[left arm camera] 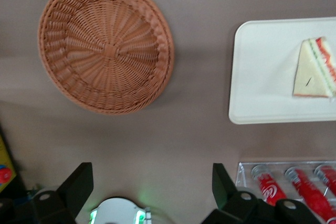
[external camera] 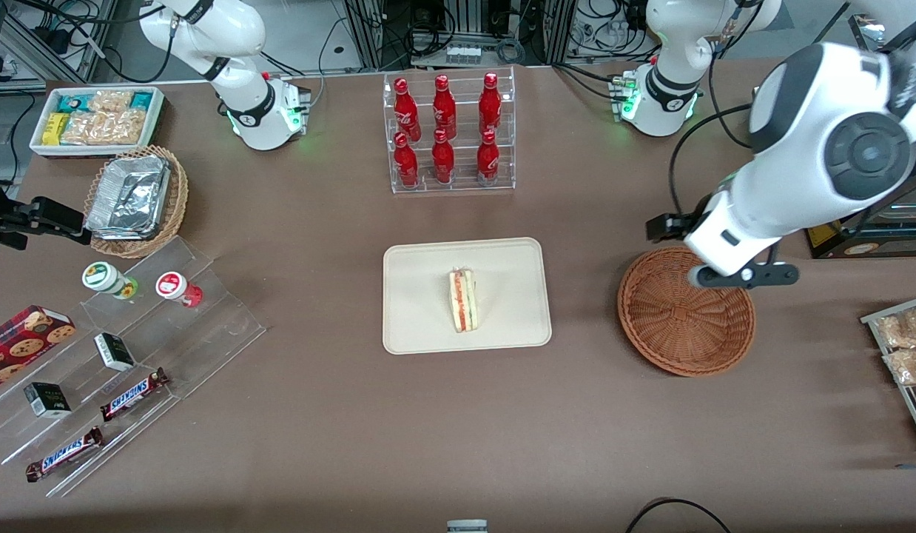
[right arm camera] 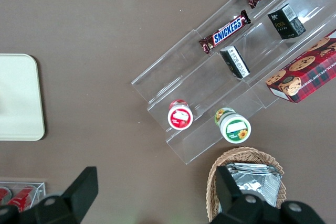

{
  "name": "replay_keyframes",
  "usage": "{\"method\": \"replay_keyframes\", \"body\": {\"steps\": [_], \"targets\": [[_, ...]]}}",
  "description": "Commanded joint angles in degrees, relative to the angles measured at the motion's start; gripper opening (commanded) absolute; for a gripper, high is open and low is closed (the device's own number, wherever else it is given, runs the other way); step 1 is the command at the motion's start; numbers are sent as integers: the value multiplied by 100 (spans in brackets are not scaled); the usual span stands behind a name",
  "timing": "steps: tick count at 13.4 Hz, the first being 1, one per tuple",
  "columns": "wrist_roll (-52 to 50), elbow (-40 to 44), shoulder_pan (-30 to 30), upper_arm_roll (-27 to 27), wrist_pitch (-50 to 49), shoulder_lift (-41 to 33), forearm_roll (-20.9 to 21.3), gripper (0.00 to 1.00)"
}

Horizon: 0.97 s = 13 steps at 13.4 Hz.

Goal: Place sandwich from basket to tray

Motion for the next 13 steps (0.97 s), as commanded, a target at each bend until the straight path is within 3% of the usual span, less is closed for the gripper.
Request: {"method": "replay_keyframes", "body": {"steps": [1,6,13], "targets": [[618,-158,130,255,-342,-405,-116,100],[1463,17,367,598,-1089,-696,-108,100],[1491,203,359,968,-1478,-881,-108,100]]}}
